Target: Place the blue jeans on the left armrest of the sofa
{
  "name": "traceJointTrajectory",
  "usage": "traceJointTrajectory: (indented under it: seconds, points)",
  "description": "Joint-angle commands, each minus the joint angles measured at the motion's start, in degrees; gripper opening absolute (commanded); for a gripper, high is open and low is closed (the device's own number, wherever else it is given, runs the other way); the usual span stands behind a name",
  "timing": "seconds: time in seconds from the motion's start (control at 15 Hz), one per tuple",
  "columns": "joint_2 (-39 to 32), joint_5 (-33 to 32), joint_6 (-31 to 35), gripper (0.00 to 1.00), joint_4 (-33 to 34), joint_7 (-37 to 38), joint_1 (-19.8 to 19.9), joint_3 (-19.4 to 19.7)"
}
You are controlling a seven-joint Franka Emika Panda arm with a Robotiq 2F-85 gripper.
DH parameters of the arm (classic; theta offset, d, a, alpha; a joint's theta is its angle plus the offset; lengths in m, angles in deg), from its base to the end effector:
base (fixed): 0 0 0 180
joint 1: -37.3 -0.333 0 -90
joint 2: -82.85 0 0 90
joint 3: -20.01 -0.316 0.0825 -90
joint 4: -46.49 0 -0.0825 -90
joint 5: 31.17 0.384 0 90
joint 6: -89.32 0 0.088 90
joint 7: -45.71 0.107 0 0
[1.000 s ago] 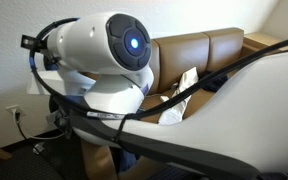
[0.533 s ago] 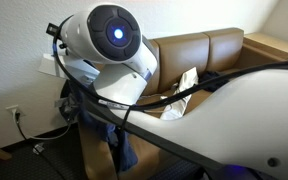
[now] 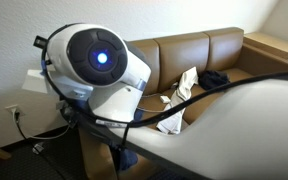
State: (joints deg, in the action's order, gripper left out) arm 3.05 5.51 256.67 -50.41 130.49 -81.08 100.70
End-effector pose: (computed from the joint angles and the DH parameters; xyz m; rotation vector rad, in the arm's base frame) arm 0.3424 0.6297 0.3418 -2.1651 0.4680 -1.4133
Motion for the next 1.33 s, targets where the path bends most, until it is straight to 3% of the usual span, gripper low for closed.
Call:
traceJointTrajectory:
  seconds: [0.0, 0.07, 0.13, 0.2, 0.27, 0.33, 0.53, 0.8, 1.13, 1.27]
  points:
    - [2.4, -4.9, 2.8, 0.02, 6.8, 4.5, 3.1, -4.5]
    - [2.1, -6.6, -0.6, 0.08, 7.9, 6.5, 3.2, -4.7]
    - [2.9, -7.9, -0.4, 0.33, 9.3, 7.5, 4.5, -6.5]
    - [3.5, -9.2, -0.7, 0.33, 9.7, 9.1, 5.2, -7.7]
    - [3.3, -9.0, 5.8, 0.39, 4.3, 8.9, 6.7, -12.3]
    - [4.0, -9.7, 6.3, 0.45, 3.2, 9.3, 7.2, -13.8]
    - [4.7, -10.2, 13.7, 0.67, 1.3, 8.2, 13.7, -21.2]
    - [3.8, -9.6, 18.2, 0.95, 0.9, 7.5, 19.6, -25.2]
    - [4.5, -8.0, 10.8, 1.0, -6.8, 9.7, 17.6, -20.6]
    - [8.5, -9.3, 8.3, 1.0, -9.6, 9.5, 18.5, -22.1]
